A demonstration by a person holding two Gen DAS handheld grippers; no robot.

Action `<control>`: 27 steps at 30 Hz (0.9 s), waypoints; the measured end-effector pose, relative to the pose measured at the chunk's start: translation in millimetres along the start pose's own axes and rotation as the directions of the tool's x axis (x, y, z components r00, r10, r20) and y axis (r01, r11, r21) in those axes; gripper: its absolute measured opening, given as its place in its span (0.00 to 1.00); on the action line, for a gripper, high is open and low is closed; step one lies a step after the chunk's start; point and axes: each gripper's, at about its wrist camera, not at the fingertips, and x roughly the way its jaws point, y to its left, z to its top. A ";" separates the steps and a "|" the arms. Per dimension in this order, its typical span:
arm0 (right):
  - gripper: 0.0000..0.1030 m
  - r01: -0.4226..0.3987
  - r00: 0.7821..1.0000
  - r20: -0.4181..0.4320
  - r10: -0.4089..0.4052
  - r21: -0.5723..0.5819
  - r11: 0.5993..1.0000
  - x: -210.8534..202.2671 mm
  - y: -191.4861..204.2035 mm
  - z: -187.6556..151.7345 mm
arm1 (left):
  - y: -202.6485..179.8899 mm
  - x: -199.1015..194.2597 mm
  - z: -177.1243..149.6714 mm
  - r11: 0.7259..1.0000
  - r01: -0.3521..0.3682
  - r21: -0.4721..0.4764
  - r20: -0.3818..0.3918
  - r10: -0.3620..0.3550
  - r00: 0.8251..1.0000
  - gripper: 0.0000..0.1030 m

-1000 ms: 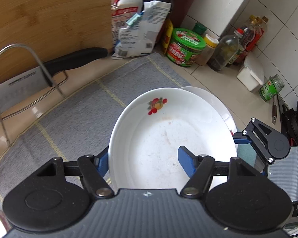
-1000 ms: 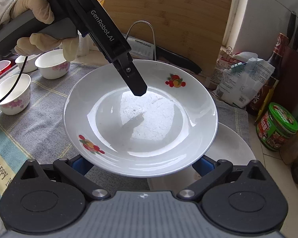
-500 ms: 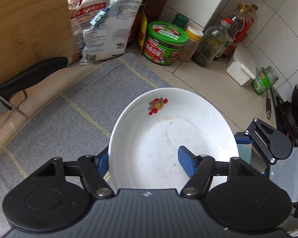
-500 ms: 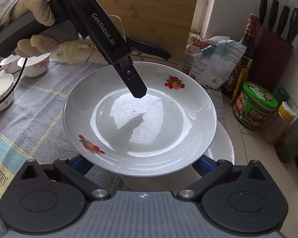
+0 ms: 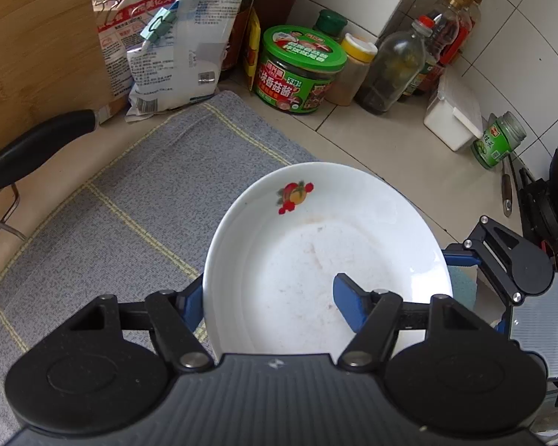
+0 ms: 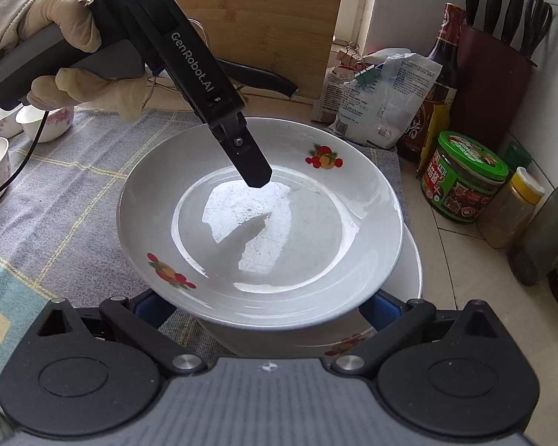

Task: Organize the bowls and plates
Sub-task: 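Lower the flowered plate with the left tool onto the plate stack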

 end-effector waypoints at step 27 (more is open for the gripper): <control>1.00 -0.030 0.999 -0.030 0.033 0.096 0.995 3.6 -15.6 -13.1 | -9.6 23.9 5.3 1.000 0.007 0.019 -0.039 -0.007 0.999 0.67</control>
